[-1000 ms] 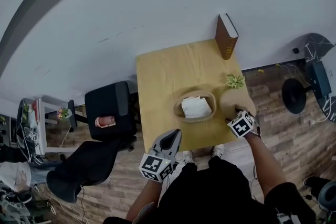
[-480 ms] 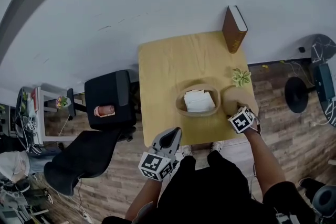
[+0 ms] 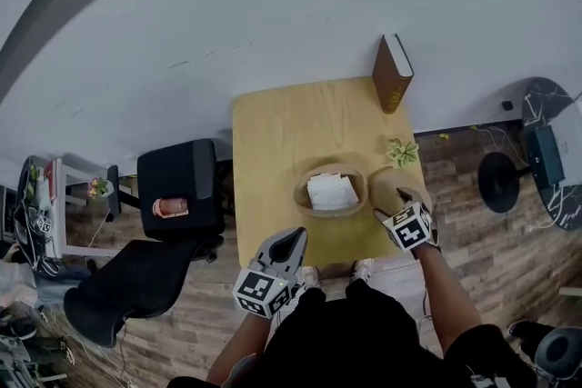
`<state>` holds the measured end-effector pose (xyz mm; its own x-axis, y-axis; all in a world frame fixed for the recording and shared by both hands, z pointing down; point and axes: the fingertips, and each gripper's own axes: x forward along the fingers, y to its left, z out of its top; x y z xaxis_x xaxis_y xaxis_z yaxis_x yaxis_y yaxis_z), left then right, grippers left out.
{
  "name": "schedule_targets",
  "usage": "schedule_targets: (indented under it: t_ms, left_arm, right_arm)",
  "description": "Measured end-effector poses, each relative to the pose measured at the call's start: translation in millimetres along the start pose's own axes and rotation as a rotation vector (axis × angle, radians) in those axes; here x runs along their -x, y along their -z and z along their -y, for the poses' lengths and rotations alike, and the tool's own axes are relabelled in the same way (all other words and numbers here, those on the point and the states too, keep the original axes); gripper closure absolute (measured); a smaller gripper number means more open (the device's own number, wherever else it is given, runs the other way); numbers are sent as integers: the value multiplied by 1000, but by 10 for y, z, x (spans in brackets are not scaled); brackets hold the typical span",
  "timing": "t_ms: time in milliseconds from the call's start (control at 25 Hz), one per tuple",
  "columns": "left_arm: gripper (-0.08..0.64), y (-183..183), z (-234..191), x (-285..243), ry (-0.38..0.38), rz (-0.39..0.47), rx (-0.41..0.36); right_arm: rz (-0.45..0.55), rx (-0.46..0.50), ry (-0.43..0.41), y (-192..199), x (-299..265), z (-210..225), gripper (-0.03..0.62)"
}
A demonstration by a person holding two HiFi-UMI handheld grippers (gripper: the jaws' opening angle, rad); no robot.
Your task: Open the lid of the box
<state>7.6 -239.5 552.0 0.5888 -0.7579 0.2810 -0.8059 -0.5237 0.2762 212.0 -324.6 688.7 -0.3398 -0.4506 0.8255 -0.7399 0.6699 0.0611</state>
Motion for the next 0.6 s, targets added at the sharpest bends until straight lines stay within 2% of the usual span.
schedule_targets:
  t_ms: [200,400,600]
  left_arm:
    - [540,-157,83,-65,22,35,-33]
    - [540,-284,108,-29,23,52,-59]
    - [540,-493,137,-79,16,101,-85]
  right_arm:
    - [152,-22,26,-488,491,-22,304]
    - [308,-16,25,-939,913,-172,436]
    - [436,9,42,-1201,1229,-259,556]
